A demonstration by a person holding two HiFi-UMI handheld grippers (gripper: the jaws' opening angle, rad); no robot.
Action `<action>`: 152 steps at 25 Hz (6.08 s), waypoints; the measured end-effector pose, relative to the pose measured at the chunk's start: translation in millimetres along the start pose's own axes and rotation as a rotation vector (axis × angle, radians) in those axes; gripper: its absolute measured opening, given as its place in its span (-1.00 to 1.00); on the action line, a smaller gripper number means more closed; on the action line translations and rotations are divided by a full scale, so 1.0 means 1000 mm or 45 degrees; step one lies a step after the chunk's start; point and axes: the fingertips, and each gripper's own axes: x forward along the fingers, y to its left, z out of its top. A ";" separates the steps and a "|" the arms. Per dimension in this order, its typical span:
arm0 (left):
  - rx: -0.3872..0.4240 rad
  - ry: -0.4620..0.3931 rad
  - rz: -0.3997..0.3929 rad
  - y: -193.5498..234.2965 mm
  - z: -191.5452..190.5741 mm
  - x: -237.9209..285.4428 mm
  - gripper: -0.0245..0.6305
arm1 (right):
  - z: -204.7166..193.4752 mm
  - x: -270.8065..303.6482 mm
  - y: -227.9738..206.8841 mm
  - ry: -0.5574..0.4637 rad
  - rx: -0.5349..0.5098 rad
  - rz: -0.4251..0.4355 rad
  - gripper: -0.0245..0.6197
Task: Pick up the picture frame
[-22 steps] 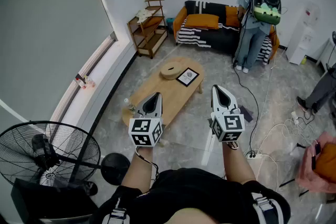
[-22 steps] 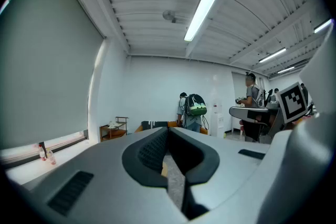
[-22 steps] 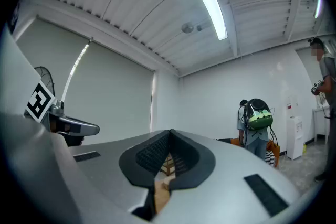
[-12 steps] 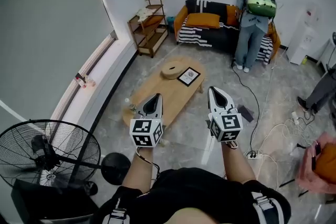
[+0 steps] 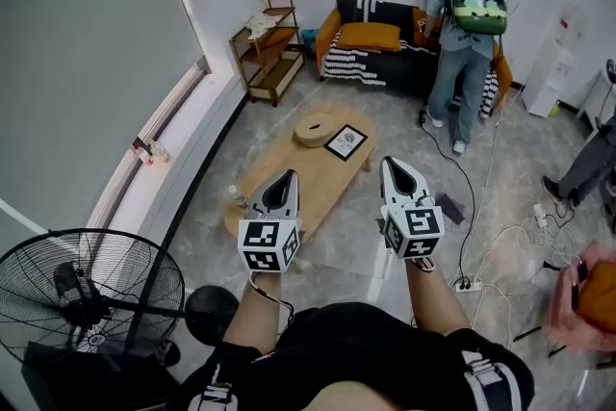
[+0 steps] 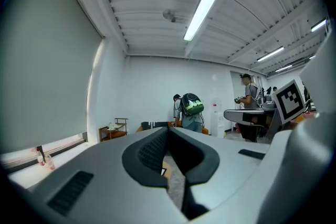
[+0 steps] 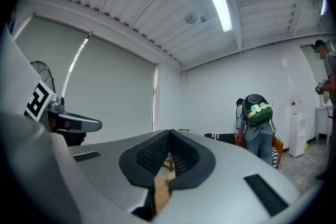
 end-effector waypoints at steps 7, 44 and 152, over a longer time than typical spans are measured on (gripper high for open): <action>-0.008 0.007 -0.040 0.038 -0.011 0.020 -0.86 | 0.000 0.034 0.018 -0.026 -0.004 -0.027 -0.87; 0.027 0.091 0.089 0.113 -0.019 0.325 -0.86 | -0.043 0.325 -0.142 0.038 0.025 0.125 -0.87; -1.254 0.998 0.232 0.144 -0.719 0.695 -0.36 | -0.802 0.651 -0.346 1.635 0.270 0.913 -0.64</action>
